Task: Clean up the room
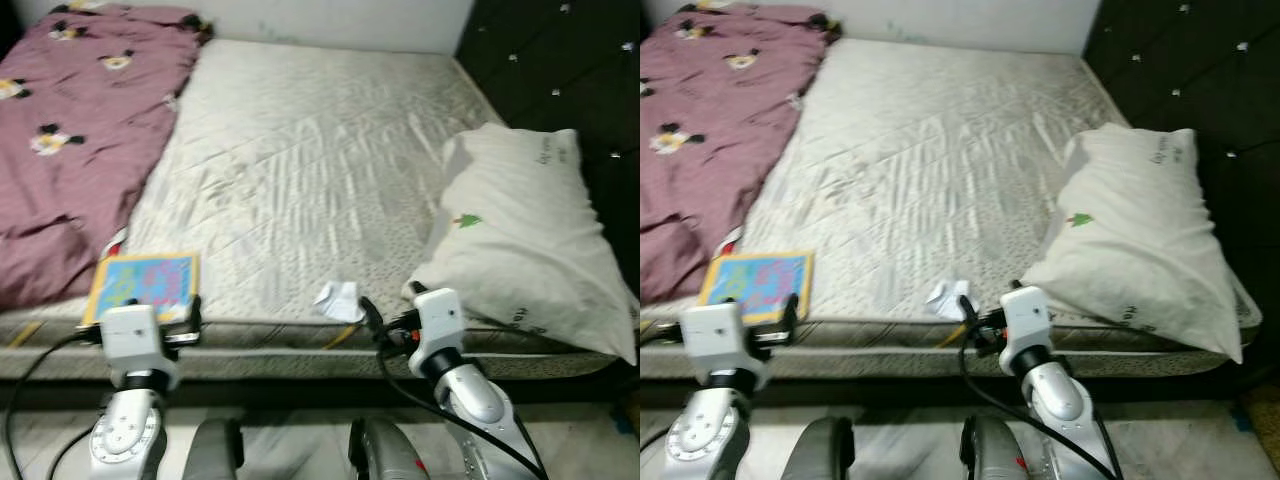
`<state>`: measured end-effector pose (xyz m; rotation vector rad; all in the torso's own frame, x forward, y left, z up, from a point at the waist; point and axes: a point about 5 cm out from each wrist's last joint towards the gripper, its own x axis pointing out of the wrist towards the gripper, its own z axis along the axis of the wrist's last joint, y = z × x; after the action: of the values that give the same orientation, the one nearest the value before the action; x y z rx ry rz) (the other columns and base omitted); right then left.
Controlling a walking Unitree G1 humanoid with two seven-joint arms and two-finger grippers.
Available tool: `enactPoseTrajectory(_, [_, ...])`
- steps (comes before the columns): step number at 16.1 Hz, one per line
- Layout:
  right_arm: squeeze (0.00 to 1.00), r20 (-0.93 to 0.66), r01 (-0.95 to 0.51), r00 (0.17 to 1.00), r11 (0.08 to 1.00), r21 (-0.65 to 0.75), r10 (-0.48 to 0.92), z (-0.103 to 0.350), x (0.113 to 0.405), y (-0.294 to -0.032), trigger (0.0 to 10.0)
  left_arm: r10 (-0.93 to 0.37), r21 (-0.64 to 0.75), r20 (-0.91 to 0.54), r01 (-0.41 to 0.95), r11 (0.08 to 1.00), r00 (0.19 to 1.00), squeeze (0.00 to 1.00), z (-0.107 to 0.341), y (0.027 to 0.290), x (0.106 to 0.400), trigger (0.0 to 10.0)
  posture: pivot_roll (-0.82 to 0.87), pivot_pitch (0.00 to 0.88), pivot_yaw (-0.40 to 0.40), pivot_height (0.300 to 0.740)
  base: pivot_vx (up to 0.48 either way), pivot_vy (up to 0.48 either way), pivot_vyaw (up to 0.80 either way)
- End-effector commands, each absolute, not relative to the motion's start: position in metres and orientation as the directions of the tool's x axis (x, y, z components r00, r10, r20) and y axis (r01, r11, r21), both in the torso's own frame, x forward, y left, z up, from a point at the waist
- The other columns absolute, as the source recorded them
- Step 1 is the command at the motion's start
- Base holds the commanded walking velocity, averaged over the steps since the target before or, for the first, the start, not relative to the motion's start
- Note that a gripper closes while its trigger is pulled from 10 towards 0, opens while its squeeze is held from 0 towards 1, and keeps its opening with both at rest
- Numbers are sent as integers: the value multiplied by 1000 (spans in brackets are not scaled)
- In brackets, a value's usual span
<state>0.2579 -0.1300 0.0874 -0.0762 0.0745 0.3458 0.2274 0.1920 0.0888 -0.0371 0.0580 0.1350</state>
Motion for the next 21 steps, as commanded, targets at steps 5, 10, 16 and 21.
enactPoseTrajectory(5, [0, -89, -329, 943, 941, -82, 322, 87, 258, -139, 10000, 109, -48, -67, -113, 992, 992, 0, 87, 182, 228, 10000, -6, 85, -62, 611, 314, 0, 0])
enactPoseTrajectory(10, [0, -93, -338, 940, 936, -96, 329, 86, 259, -138, 10000, 120, -43, -69, -123, 991, 990, 0, 87, 183, 229, 10000, -5, 89, -62, 611, 0, 0, 320])
enactPoseTrajectory(16, [0, -101, -341, 938, 935, -93, 332, 84, 258, -138, 10000, 125, -43, -75, -129, 991, 989, 0, 86, 183, 229, 10000, -7, 92, -58, 611, 0, 0, 667])
enactPoseTrajectory(21, [0, -107, -348, 935, 933, -86, 339, 83, 257, -137, 10000, 127, -45, -80, -131, 990, 989, 0, 86, 183, 228, 10000, -11, 105, -62, 611, 0, 0, 0])
